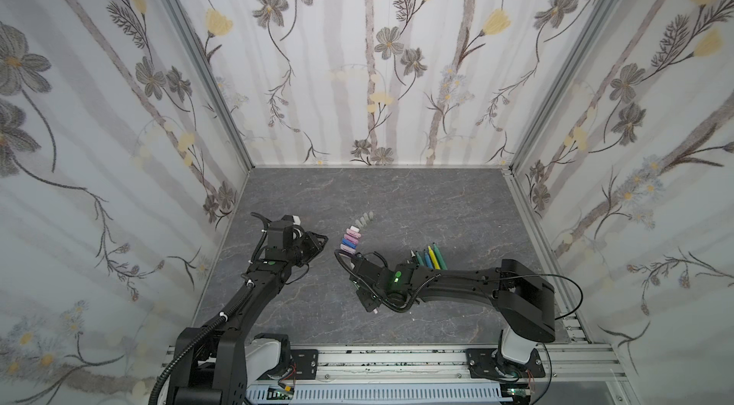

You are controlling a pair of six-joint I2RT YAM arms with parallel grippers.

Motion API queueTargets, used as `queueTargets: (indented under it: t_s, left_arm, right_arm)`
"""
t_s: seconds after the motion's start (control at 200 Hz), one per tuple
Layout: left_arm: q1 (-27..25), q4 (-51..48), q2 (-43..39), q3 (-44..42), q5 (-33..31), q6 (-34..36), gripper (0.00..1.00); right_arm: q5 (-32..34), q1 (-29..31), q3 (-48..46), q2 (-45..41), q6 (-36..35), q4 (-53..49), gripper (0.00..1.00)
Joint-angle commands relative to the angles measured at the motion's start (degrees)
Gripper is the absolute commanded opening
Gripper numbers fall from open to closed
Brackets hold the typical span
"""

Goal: Open the pen caps
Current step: 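Grasp the green-capped pink pen body with the right gripper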

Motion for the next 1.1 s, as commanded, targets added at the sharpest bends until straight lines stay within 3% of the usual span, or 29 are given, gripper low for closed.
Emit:
queueTargets:
  t_s: [0.0, 0.73, 1.094]
  left_arm:
    - [0.36, -0.76, -0.31, -0.99, 1.03, 1.4, 0.29]
    - [0.6, 0.79, 1.37, -1.35, 3.77, 2.0, 0.29]
    - [0.02, -7.97, 0.78, 2.0, 8.6, 8.9, 0.29]
  right_arm:
    - [-0.44, 0.49, 0.93, 1.4, 1.23, -0.8, 0.27]
    - [-1.0, 0.69, 0.0, 6.96, 2.33, -2.16, 0.26]
    - [-0.6, 0.12, -1.28, 4.54, 0.54, -2.12, 0.02]
